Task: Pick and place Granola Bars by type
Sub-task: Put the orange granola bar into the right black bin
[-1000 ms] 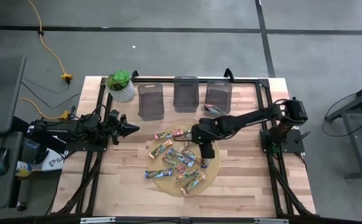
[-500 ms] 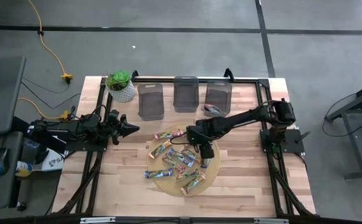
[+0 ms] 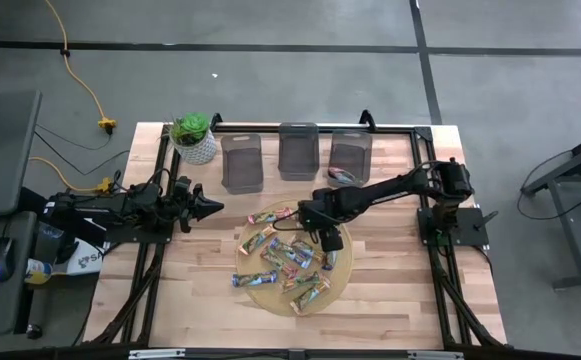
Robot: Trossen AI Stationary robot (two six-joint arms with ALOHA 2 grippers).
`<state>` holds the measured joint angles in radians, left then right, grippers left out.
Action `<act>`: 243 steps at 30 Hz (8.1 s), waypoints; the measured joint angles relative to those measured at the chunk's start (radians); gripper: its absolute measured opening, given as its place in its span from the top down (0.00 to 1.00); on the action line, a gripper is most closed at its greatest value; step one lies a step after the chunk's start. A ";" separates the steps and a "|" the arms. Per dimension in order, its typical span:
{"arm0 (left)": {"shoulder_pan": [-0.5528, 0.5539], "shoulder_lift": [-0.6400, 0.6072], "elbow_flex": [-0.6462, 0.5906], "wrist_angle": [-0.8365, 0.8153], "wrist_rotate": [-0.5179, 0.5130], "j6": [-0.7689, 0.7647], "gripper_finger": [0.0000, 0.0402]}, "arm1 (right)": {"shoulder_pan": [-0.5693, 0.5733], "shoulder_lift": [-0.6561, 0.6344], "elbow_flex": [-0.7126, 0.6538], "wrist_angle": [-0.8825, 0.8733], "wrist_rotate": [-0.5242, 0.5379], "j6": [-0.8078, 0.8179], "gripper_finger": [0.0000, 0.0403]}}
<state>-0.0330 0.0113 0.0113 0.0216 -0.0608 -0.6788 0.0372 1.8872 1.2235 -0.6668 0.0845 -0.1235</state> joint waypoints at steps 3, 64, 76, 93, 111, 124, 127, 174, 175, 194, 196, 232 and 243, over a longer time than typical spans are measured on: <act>0.000 0.000 0.000 0.000 0.000 0.000 1.00 | 0.002 0.001 0.030 -0.006 -0.005 0.000 0.54; 0.000 0.000 0.000 0.000 0.000 0.000 1.00 | -0.015 0.045 0.004 0.043 -0.035 0.064 0.70; 0.000 0.000 0.000 0.000 0.000 0.000 1.00 | -0.013 0.044 0.006 0.039 -0.039 0.097 0.76; 0.000 0.000 0.000 0.000 0.000 0.000 1.00 | -0.010 -0.031 0.096 0.064 -0.084 0.154 0.79; 0.000 0.000 0.000 0.000 0.000 0.000 1.00 | -0.069 -0.032 0.538 -0.316 0.282 0.149 0.79; 0.000 0.000 0.000 0.000 0.000 0.000 1.00 | -0.321 -0.034 0.525 -0.665 0.300 0.106 0.78; 0.000 0.000 0.000 0.000 0.000 0.000 1.00 | -0.397 -0.064 0.448 -0.649 0.248 0.078 0.78; 0.000 0.000 0.000 0.000 0.000 0.000 1.00 | -0.600 -0.164 -0.090 -0.064 0.019 -0.146 0.63; 0.000 0.000 0.000 0.000 0.000 0.000 1.00 | -0.600 -0.169 -0.090 -0.065 0.017 -0.146 0.61; 0.000 0.000 0.000 0.000 0.000 0.000 1.00 | -0.391 -0.369 0.067 0.223 -0.207 -0.103 0.54; 0.000 0.000 0.000 0.000 0.000 0.000 1.00 | -0.337 -0.365 0.081 0.277 -0.196 -0.071 0.54; 0.000 0.000 0.000 0.000 0.000 0.000 1.00 | -0.034 0.371 0.836 -0.202 -0.206 -0.090 0.54; 0.000 0.000 0.000 0.000 0.000 0.000 1.00 | -0.098 0.462 0.836 -0.242 -0.184 -0.100 0.54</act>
<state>-0.0330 0.0116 0.0113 0.0216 -0.0608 -0.6785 -0.0607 2.3489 2.0598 -0.9093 -0.0993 -0.2231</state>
